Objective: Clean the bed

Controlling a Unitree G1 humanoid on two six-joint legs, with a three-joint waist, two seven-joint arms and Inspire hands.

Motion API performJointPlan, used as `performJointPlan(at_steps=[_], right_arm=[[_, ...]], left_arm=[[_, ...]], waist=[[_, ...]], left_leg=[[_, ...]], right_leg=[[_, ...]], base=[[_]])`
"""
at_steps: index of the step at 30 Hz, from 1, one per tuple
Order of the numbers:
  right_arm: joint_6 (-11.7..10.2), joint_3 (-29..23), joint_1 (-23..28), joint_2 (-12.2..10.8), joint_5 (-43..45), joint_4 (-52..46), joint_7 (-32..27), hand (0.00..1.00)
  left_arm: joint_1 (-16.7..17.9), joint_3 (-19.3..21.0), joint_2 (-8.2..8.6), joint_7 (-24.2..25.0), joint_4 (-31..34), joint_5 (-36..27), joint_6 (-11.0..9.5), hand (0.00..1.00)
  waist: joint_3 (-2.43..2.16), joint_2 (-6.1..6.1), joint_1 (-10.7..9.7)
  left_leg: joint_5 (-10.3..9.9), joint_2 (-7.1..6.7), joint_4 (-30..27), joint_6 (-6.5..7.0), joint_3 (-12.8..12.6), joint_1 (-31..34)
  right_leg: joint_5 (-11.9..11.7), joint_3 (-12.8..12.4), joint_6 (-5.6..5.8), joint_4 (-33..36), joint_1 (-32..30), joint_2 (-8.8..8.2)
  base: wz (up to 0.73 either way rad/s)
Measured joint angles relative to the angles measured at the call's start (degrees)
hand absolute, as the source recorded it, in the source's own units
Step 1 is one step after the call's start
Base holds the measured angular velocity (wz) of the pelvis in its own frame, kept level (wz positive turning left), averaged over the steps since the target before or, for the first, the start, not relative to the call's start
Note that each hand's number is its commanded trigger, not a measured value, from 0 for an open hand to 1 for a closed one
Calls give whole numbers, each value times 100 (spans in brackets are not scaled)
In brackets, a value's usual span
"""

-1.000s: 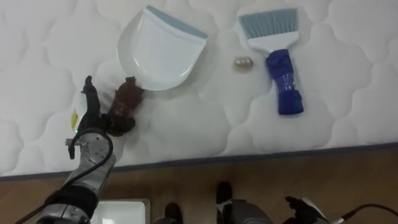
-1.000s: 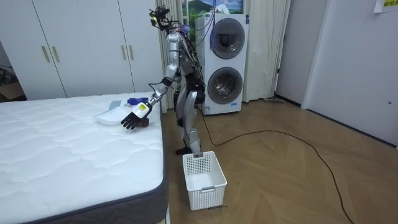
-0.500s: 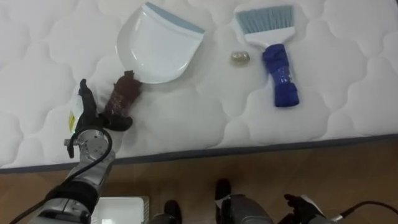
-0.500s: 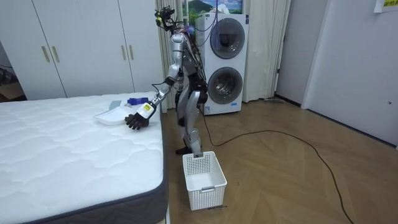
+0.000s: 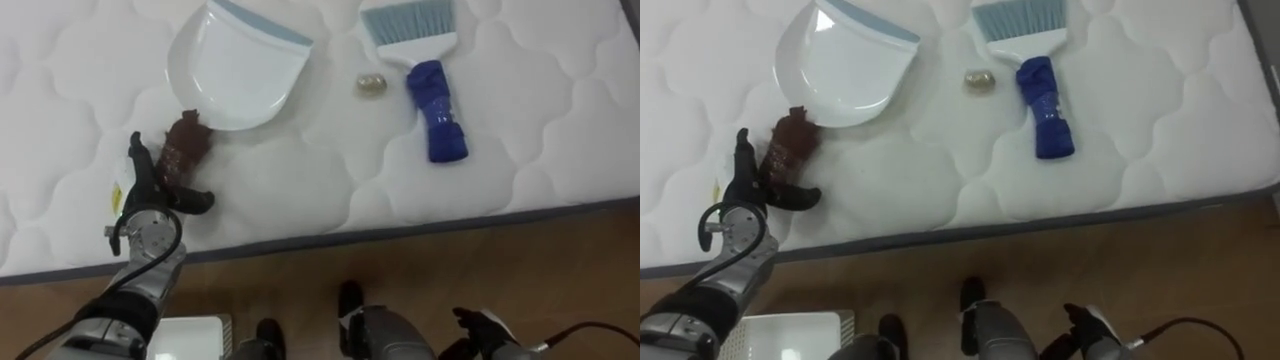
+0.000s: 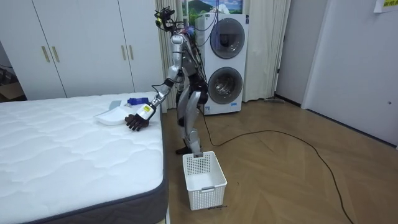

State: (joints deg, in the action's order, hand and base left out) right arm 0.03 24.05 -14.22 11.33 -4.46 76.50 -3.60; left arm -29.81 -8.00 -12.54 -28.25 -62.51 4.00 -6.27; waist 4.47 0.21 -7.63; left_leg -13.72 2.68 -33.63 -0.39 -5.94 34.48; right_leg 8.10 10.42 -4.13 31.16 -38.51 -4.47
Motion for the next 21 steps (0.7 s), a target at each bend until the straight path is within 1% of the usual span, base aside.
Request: performJointPlan(at_steps=[7,9,13,17,21], right_arm=[[-2,3,-24,2,0,-9,6,0],[-19,10,-19,4,2,-7,9,0],[-67,12,3,13,-5,-13,8,0],[-93,72,6,23,-5,-20,6,0],[-57,227,81,53,-1,-52,7,0]], left_arm=[[-25,-1,-23,-1,1,1,-2,0],[-43,-2,-23,-3,1,16,-3,0],[-83,-1,-28,-4,1,30,-12,0],[-209,-8,-104,-18,-2,62,-12,0],[-265,-127,-167,-18,-3,54,0,0]], waist=[[1,0,2],[1,1,-1],[2,2,1],[2,2,0],[2,4,-18]], left_leg=[[-34,-20,-9,36,4,18],[-90,-12,-5,33,33,26],[-117,-5,-52,42,38,61],[-158,63,-173,45,-3,207],[-181,68,-192,33,-19,241]], right_leg=[[0,1,8,73,-51,-26],[-12,25,1,87,-55,-15],[-16,35,-2,141,-73,6],[-49,45,-27,168,-184,41],[-32,54,-49,257,-251,32]], base=[[0],[0],[0],[-5],[-4]])
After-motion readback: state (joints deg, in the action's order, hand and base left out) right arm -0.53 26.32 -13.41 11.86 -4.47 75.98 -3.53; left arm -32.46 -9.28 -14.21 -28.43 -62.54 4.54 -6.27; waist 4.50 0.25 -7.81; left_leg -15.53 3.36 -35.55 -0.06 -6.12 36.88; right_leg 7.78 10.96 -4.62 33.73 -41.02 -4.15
